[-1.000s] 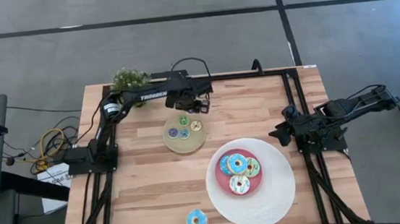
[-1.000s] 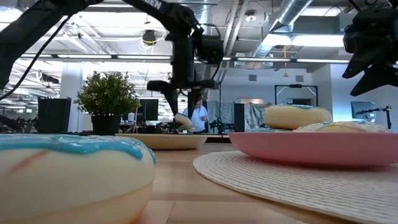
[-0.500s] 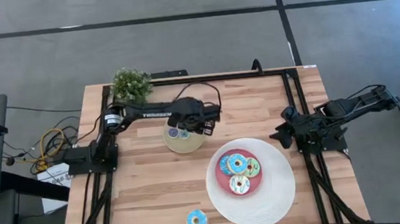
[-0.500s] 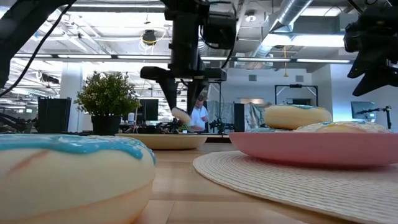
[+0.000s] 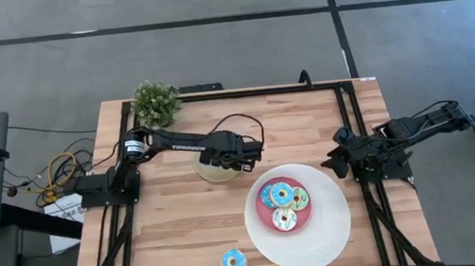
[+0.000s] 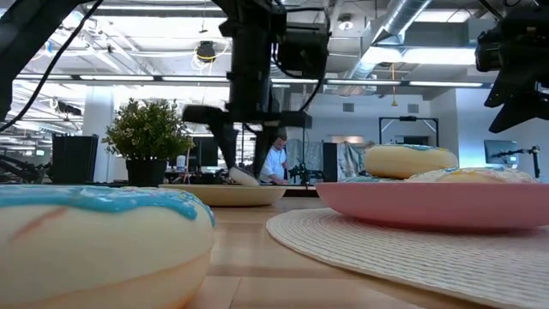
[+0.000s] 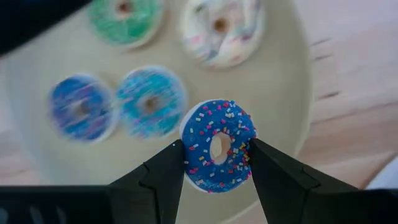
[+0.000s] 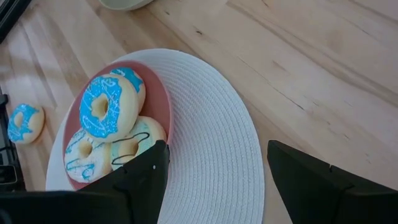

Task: Pick & Place donuts
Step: Put the small dark blue donut on the brown plate

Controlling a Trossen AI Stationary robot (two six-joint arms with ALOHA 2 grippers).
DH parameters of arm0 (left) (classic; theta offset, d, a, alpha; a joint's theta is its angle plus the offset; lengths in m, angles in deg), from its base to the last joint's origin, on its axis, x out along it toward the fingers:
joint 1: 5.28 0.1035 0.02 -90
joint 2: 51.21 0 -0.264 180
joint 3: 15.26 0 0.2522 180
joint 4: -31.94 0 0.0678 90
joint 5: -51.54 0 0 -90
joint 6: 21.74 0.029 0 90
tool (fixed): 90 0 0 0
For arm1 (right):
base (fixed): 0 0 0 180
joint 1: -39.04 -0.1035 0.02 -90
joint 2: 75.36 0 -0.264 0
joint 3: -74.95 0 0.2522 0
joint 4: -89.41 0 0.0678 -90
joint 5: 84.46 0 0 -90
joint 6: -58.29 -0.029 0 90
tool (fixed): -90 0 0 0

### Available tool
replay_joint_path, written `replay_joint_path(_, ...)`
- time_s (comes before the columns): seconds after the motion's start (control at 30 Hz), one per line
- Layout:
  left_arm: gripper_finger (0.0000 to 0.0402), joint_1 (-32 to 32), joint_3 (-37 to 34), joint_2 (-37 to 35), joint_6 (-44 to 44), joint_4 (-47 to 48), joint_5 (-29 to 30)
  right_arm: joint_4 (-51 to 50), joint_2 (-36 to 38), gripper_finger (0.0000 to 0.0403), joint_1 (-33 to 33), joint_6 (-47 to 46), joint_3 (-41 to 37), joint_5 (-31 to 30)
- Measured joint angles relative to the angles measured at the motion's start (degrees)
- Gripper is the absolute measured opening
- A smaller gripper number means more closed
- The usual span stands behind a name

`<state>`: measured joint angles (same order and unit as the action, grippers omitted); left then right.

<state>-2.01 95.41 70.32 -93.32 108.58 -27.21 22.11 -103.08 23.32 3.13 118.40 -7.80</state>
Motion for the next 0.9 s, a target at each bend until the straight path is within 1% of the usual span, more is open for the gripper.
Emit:
replay_joint_path(0.07,0.0169,0.2,-0.9,0.1,0.6,-4.4,-0.3,0.0,0.0,0.0260,0.0,0.2,0.0,0.1)
replay_joint_path(0.23,0.0169,0.6,-3.4,0.1,0.4,-8.7,-2.5,0.0,0.0,0.0260,0.0,0.2,0.0,0.1)
replay_joint_path(0.33,0.0169,0.6,-3.4,0.1,-0.9,-7.5,-2.8,0.0,0.0,0.0260,0.0,0.2,0.0,0.4)
replay_joint_path(0.43,0.0169,0.5,-3.4,0.1,-1.1,-6.5,-1.5,0.0,0.0,0.0260,0.0,0.2,0.0,0.5)
replay_joint_path(0.73,0.0169,0.5,-3.4,0.1,-1.2,-6.9,-2.0,0.0,0.0,0.0260,0.0,0.3,0.0,0.5)
replay_joint_path(0.9,0.0186,0.5,-3.4,0.1,-1.2,-6.9,-2.0,0.0,0.0,0.0260,0.0,0.3,0.0,0.5)
